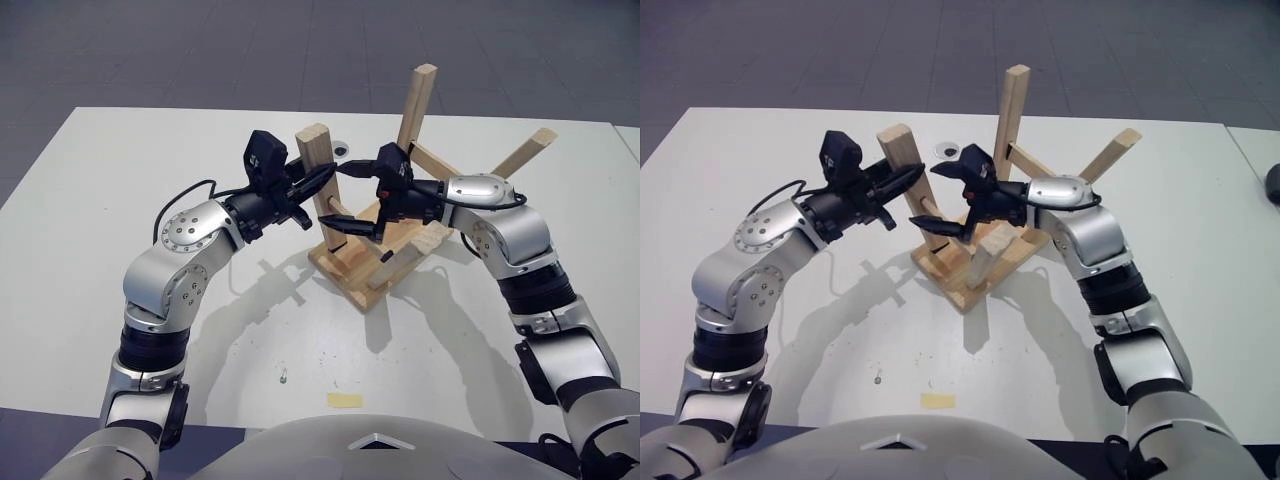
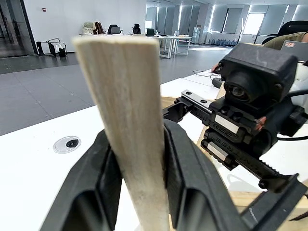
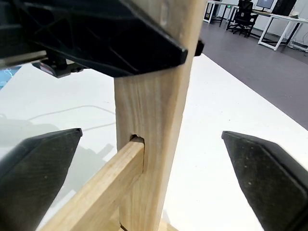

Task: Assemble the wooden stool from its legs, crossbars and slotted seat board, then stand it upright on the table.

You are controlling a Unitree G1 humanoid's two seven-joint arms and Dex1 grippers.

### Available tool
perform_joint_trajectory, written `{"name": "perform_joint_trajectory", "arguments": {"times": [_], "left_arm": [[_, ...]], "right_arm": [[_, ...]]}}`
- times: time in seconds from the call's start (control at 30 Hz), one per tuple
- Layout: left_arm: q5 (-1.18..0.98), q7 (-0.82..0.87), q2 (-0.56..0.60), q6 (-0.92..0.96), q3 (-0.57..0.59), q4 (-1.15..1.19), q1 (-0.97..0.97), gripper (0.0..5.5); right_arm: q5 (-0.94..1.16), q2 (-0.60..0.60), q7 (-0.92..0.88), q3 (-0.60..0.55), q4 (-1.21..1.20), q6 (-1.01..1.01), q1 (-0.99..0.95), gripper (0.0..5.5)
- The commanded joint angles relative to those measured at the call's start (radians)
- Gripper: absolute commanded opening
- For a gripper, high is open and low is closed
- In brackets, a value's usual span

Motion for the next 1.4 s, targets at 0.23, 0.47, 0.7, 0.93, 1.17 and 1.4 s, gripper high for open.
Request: {"name": "perform_joint_trajectory", "arguments": {"times": [0.23,0.47,0.7,0.93,1.17,1.4], "left_arm": [[0.046,0.023,0.040,0.014,0.024,0.004,0.051,1.04],[-0.158,0.035,0.003,0.090,0.180,-0.061,-0.061,2.26],[-0.357,0.120,-0.008,0.143,0.306,-0.067,-0.225,3.38],[-0.199,0.145,-0.014,0.031,0.243,0.154,-0.505,4.63],[-0.138,0.041,-0.053,0.006,0.121,0.222,-0.568,5.36],[-0.035,-0.058,-0.063,-0.013,-0.095,0.218,-0.146,5.36]], "right_arm": [[0.804,0.034,-0.346,-0.598,-0.136,0.340,-0.176,5.40],[0.915,0.077,-0.563,-0.617,-0.204,0.352,-0.116,5.40],[0.950,0.112,-0.636,-0.598,-0.259,0.333,-0.084,5.40],[0.902,0.139,-0.690,-0.577,-0.256,0.276,-0.113,5.40],[0.942,0.160,-0.756,-0.625,-0.210,0.192,-0.235,5.40],[0.940,0.213,-0.853,-0.605,-0.256,0.181,-0.119,5.40]]}}
